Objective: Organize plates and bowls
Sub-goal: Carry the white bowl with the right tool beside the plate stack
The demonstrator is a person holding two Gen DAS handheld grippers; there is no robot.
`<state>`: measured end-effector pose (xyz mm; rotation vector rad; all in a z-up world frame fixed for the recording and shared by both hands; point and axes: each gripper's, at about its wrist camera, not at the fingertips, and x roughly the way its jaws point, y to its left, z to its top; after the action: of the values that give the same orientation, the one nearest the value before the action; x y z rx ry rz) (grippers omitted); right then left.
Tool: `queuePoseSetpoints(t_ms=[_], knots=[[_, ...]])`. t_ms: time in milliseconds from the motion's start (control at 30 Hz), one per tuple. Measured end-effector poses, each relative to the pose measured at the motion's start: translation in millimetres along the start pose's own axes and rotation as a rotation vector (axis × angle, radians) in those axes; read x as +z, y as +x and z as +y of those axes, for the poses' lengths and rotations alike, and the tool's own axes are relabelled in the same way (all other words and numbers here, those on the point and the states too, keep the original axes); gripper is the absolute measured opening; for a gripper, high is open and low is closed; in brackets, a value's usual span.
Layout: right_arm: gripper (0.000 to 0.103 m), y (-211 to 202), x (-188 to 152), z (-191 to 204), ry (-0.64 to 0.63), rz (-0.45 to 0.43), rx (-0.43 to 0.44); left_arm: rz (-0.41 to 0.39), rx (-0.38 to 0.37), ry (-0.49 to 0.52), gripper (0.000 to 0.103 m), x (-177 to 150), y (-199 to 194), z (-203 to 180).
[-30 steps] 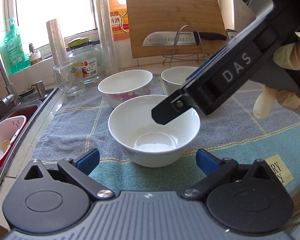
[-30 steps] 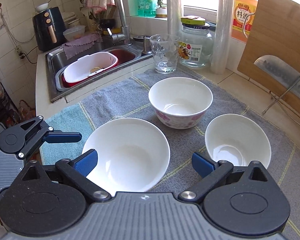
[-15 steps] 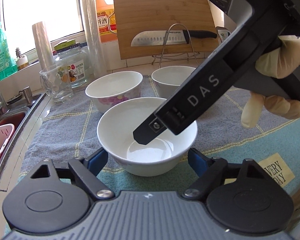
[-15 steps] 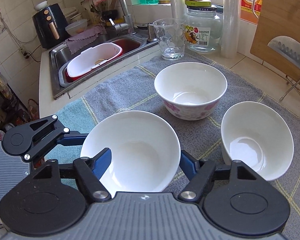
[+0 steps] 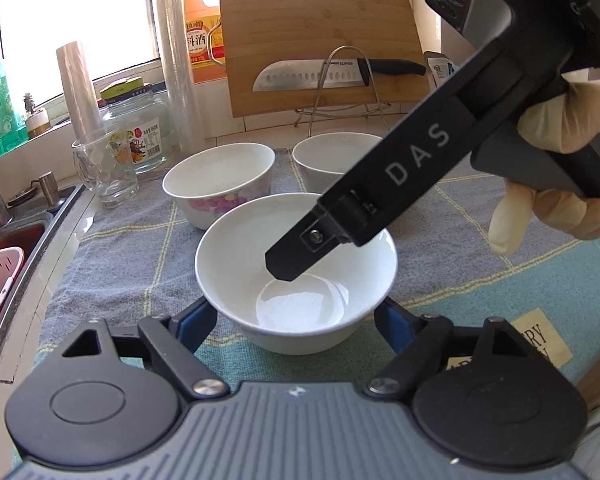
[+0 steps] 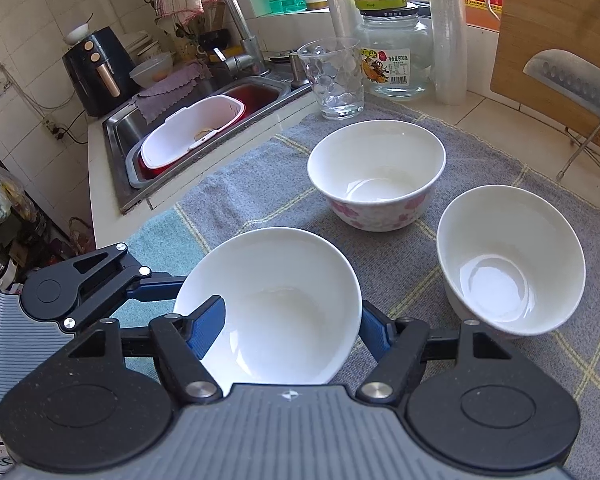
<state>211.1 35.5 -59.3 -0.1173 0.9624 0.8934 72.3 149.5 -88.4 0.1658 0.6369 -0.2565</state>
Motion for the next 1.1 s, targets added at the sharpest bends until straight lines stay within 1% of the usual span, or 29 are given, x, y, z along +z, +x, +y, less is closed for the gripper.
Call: queuePoseSetpoints(t_ms=[233, 367, 500, 900, 1100], knots=[[0.077, -23.4, -10.1, -1.4, 0.033, -0.013, -0.019, -0.001, -0.037, 0.012, 0.085, 7.4, -9.4, -12.2], [0.077, -39.2, -18.3, -4.4, 0.054, -0.029, -0.029, -0.002, -0.064, 0.021, 0.085, 11.4, -11.5, -23.7], [0.077, -53.3, -28.5, -7.8, 0.065, -0.034, -0.056, -0.003, -0.092, 0.040, 0.085, 14.9, -9.7, -38.2], [0.078, -94.7, -66.0, -35.2, 0.126, -0.050, -0.137, -0.020, -0.188, 0.083, 0.085, 28.4, 0.4, -78.5], [0.078, -108.3, -82.6, -49.4, 0.157, -0.056, -0.159, -0.016, -0.222, 0.112, 0.085, 32.3, 7.5, -95.7]])
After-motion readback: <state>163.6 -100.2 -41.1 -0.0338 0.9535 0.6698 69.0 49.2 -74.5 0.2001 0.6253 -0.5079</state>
